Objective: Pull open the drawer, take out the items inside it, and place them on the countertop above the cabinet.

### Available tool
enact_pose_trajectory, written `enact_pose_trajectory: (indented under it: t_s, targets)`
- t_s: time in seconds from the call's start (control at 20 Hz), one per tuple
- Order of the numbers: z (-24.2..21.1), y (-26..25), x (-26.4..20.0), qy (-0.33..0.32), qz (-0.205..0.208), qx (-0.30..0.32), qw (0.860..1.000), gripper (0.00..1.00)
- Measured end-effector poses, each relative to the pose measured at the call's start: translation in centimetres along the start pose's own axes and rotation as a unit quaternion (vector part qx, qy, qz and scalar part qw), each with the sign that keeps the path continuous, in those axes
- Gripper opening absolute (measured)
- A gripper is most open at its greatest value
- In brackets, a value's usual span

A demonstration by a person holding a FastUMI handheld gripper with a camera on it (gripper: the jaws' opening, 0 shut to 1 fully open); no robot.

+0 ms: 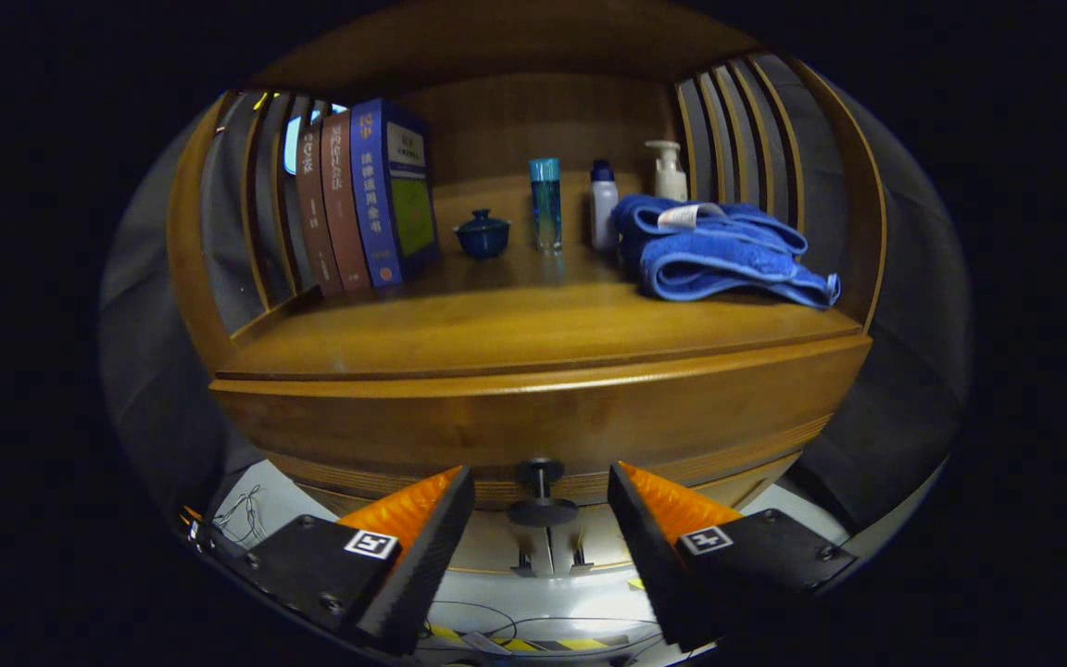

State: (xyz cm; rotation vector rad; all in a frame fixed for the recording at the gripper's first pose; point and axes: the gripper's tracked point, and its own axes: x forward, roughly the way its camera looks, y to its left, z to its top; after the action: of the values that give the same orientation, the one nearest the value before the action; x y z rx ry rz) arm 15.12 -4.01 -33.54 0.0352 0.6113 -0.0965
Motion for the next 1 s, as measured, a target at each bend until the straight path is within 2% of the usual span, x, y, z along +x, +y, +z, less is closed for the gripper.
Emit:
enact_pose_trajectory:
  t_s: [0.1,0.2,0.25,0.45,0.5,0.55,0.75,1.0]
  targets:
    - [-0.5,-0.5,0.6,0.009,-0.009,-0.001,1.000,0.72]
    - [-0.7,0.3,0.9,0.012,0.004,0.006,1.000,0.69]
    - [-0.5,0.3,0.6,0.013,0.001,0.002,1.000,0.61]
    - [-0.8,0.2,0.9,0.017,0.003,-0.015,1.000,0.45]
    - [-0.8,0.2,0.8,0.017,0.005,-0.014,1.000,0.45]
    - [-0.7,0.2,0.8,0.018,0.005,-0.020,1.000,0.35]
    - [-1.2,0.1,0.2,0.030,0.008,-0.020,0.999,0.35]
    - [-2.7,-0.2,-2.7,0.045,0.009,-0.027,0.999,0.35]
